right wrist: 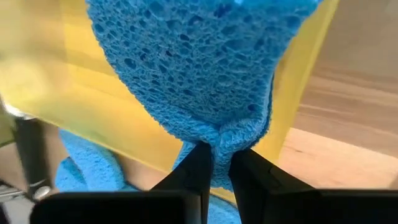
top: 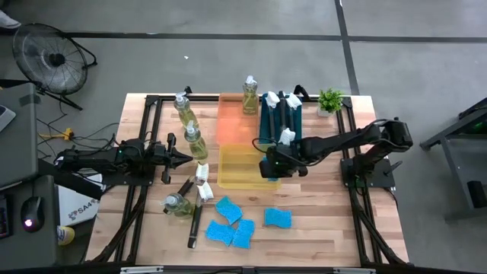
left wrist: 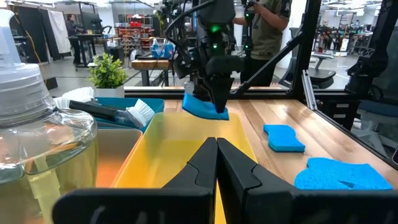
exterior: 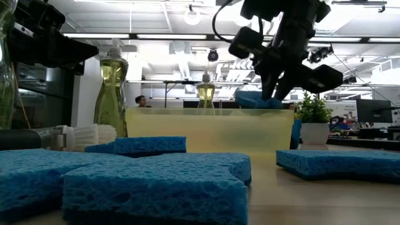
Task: Pick & Place Kitchen Sink Supplies
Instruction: Put the sponge into the yellow bin
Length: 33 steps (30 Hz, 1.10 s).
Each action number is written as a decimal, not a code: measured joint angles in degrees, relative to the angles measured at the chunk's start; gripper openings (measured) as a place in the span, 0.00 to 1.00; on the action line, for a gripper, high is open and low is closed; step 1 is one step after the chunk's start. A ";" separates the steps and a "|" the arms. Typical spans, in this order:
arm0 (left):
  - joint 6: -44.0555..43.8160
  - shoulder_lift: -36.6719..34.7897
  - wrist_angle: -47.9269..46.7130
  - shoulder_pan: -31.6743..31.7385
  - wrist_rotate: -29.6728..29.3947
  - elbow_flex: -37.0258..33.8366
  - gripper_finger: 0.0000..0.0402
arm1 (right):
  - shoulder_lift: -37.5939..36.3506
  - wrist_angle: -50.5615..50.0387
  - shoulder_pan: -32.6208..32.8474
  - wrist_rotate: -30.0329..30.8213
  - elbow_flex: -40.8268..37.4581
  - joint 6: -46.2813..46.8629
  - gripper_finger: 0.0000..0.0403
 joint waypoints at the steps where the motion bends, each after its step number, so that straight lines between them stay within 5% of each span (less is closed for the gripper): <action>1: 0.00 0.00 0.01 0.00 0.00 0.00 0.00 | 0.00 0.46 0.02 0.05 -0.04 0.26 0.11; 33: 0.00 0.00 0.01 0.00 0.00 0.00 0.00 | 0.00 0.92 0.02 0.33 -0.11 0.44 0.12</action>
